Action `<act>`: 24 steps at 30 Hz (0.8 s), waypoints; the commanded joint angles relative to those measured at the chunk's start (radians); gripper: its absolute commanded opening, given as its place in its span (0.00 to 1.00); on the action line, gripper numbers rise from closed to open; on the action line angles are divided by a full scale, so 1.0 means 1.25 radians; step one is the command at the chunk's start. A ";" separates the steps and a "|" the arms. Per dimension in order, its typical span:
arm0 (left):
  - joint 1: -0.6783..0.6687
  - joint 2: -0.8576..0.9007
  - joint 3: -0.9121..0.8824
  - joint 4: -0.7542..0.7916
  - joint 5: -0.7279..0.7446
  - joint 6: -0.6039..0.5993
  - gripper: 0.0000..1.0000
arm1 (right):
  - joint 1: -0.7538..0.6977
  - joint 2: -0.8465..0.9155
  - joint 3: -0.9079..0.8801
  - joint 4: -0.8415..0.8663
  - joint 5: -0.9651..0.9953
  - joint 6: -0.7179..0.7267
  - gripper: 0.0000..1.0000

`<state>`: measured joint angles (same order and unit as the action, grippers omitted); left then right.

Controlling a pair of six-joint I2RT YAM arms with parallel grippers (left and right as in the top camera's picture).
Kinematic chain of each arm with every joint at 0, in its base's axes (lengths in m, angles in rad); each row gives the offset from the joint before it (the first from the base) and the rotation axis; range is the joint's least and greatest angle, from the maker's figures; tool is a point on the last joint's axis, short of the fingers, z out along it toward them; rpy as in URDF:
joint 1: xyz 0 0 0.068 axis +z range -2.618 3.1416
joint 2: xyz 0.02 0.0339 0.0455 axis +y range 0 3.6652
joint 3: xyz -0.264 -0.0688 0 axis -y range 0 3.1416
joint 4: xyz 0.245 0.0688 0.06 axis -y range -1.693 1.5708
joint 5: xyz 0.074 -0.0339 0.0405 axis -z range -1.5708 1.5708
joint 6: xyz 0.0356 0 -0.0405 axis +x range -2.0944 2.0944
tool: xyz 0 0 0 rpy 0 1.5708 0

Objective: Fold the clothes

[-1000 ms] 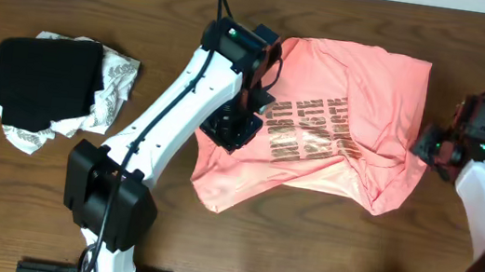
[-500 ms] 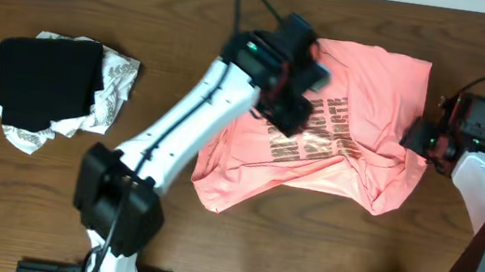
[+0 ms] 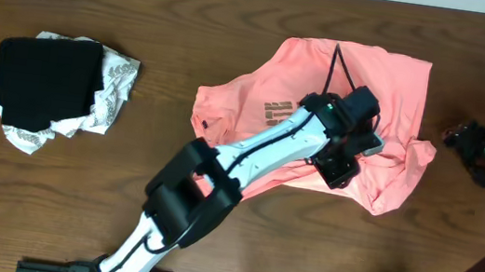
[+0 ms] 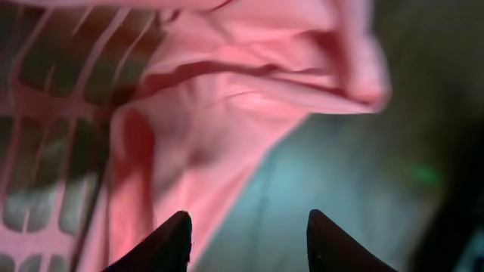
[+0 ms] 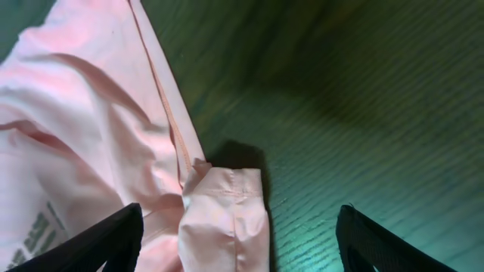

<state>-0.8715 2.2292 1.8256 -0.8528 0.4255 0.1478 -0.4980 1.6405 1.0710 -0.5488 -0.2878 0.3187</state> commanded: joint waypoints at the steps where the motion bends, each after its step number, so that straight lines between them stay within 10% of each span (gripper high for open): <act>1: 0.009 0.013 0.001 0.018 -0.083 0.064 0.50 | -0.016 -0.015 0.014 -0.011 -0.035 0.010 0.80; 13: 0.009 0.067 -0.005 0.089 -0.117 0.108 0.48 | -0.017 -0.016 0.014 -0.032 -0.048 -0.016 0.80; 24: 0.009 0.075 0.016 -0.072 -0.011 0.083 0.06 | -0.018 -0.016 0.014 -0.031 -0.048 -0.016 0.79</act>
<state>-0.8593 2.3283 1.8282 -0.9009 0.3584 0.2630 -0.5121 1.6405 1.0721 -0.5865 -0.3389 0.3096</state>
